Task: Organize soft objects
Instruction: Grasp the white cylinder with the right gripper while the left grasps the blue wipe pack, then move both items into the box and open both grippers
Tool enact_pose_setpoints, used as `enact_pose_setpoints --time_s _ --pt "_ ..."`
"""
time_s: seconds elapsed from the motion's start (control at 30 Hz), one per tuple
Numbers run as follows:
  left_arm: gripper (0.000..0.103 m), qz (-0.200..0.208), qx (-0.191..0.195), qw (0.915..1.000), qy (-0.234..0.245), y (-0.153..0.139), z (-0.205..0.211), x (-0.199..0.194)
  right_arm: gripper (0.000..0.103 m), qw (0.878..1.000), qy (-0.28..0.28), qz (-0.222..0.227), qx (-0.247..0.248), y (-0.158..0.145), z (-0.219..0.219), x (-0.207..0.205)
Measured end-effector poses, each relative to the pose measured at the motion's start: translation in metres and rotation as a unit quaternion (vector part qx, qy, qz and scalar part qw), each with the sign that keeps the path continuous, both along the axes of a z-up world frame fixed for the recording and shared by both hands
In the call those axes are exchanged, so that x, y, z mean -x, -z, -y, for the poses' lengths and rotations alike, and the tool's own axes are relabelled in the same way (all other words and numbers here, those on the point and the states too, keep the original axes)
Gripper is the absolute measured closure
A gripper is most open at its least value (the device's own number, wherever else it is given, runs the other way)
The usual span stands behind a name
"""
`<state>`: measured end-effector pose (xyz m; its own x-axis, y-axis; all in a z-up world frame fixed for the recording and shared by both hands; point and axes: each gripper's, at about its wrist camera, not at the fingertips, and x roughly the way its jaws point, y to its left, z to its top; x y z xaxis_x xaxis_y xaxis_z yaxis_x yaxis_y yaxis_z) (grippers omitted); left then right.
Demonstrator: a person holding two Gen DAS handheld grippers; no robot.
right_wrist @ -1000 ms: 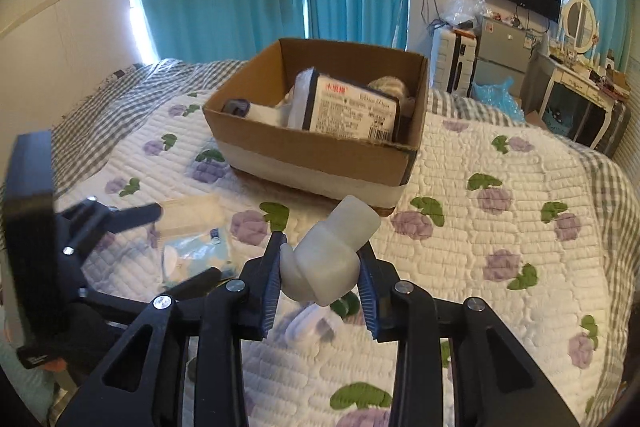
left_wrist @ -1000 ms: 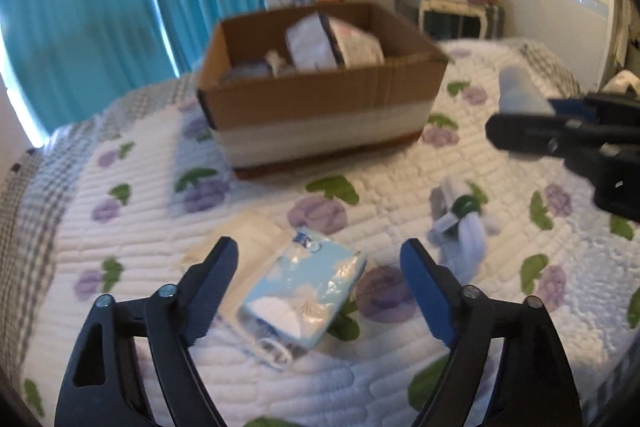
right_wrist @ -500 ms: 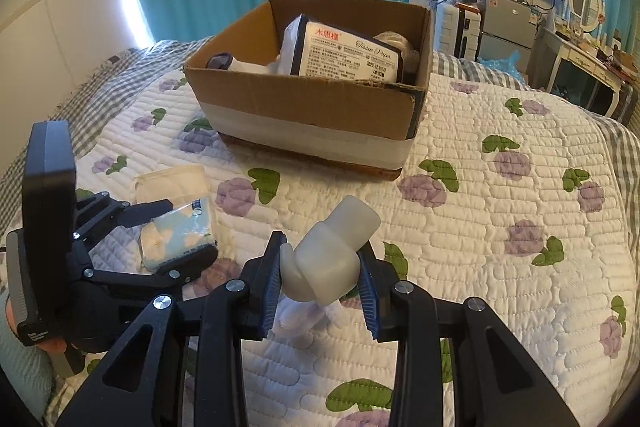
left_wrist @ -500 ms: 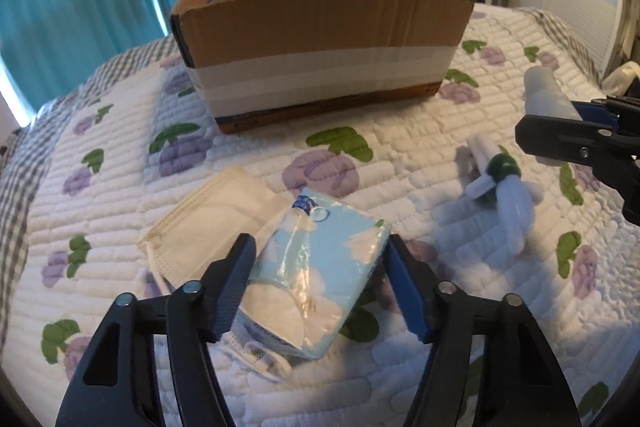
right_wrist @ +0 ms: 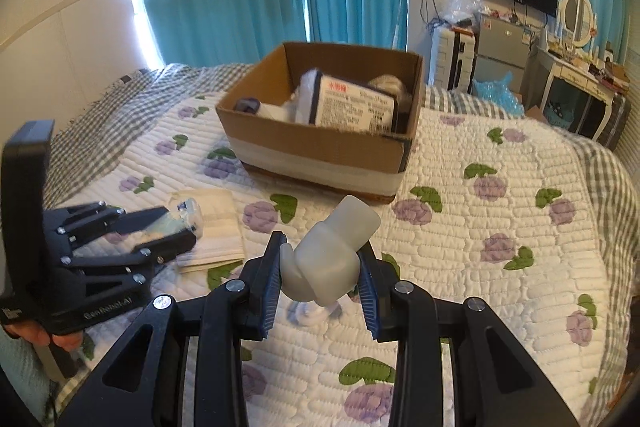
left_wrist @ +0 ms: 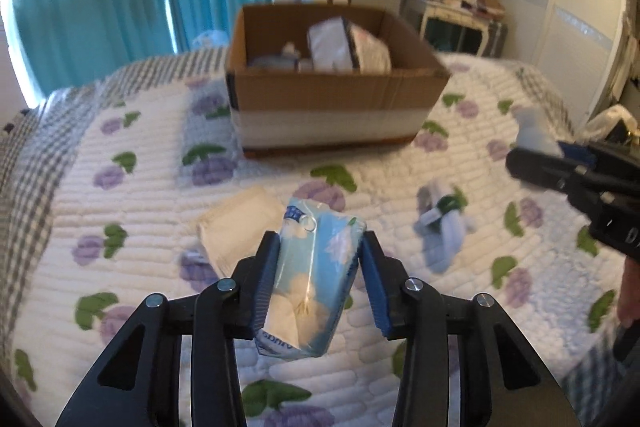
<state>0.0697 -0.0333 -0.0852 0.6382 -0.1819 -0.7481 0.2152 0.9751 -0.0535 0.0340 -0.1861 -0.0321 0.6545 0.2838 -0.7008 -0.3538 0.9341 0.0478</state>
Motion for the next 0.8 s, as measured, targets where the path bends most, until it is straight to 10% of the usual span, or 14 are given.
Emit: enact_pose_setpoints --time_s 0.8 --pt "0.063 0.123 -0.004 0.9923 0.008 -0.138 0.011 -0.011 0.069 0.995 -0.026 0.094 0.033 -0.108 -0.018 -0.014"
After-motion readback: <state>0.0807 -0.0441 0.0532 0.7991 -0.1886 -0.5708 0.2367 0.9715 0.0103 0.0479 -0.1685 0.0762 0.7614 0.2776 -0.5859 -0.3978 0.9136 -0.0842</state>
